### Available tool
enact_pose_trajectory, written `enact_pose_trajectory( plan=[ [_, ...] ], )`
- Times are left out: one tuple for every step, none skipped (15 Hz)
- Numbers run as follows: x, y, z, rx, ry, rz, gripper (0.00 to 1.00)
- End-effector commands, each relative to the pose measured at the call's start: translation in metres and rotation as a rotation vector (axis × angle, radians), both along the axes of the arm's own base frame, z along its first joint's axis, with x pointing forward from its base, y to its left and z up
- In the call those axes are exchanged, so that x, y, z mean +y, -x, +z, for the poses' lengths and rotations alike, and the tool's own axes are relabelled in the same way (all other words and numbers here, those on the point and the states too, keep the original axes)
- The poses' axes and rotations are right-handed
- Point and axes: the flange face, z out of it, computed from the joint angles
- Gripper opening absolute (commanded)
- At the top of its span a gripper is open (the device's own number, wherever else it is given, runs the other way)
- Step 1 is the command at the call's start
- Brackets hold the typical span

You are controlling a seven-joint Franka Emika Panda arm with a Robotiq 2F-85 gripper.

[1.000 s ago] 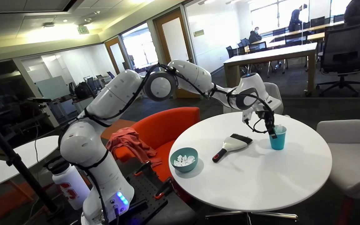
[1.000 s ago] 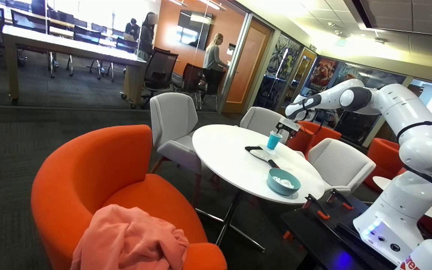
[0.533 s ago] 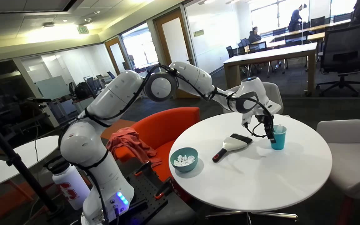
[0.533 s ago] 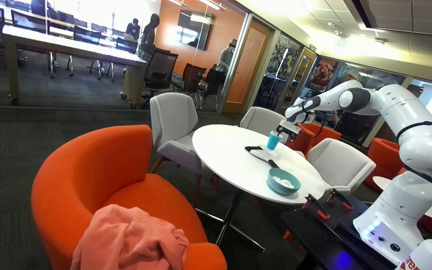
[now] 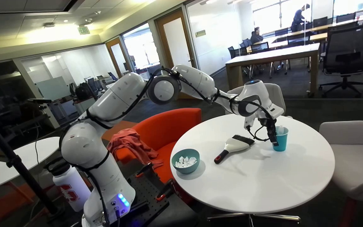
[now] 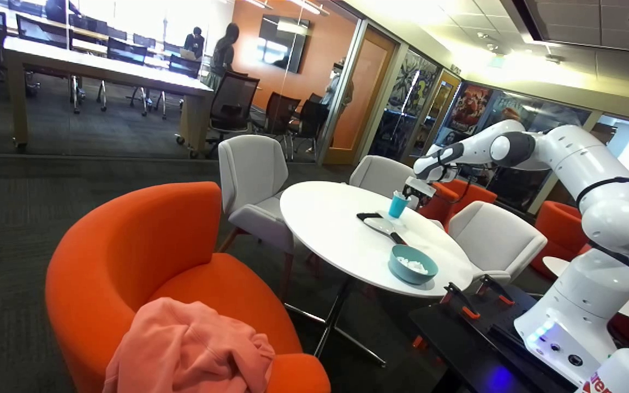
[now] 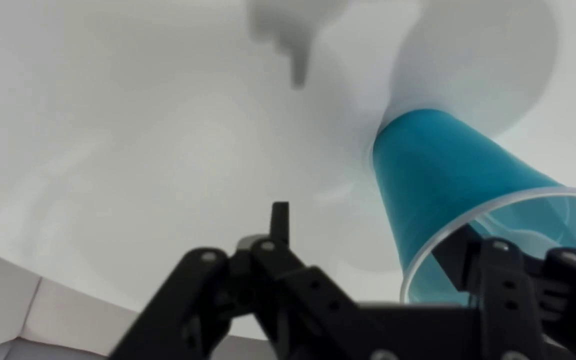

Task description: Move the blue cup forward

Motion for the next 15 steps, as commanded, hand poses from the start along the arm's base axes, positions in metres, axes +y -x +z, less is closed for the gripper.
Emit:
enact_pose_trajectory(
  plan=[
    [-0.003, -0.006, 0.003, 0.001, 0.0, 0.001, 0.42],
    [-0.004, -0.006, 0.003, 0.001, 0.0, -0.001, 0.34],
    [-0.005, -0.006, 0.004, 0.001, -0.001, -0.004, 0.27],
    [-0.006, -0.006, 0.004, 0.0, 0.0, -0.006, 0.19],
    [-0.007, -0.007, 0.005, 0.0, 0.003, -0.008, 0.12],
    [-0.008, -0.007, 0.005, 0.0, 0.003, -0.008, 0.03],
    [-0.008, -0.008, 0.005, -0.001, 0.004, -0.008, 0.0],
    [-0.008, -0.008, 0.006, -0.002, 0.006, -0.009, 0.0],
    [-0.008, -0.01, 0.01, -0.006, 0.01, -0.007, 0.0],
    [-0.006, -0.01, 0.016, -0.003, 0.018, -0.012, 0.0],
    [-0.005, -0.009, 0.021, 0.01, 0.032, -0.024, 0.01],
    [-0.005, -0.005, 0.031, 0.026, 0.048, -0.033, 0.01],
    [-0.007, -0.002, 0.038, 0.047, 0.072, -0.038, 0.01],
    [-0.009, 0.002, 0.044, 0.059, 0.085, -0.031, 0.01],
    [-0.011, 0.007, 0.051, 0.072, 0.115, -0.037, 0.01]
  ],
)
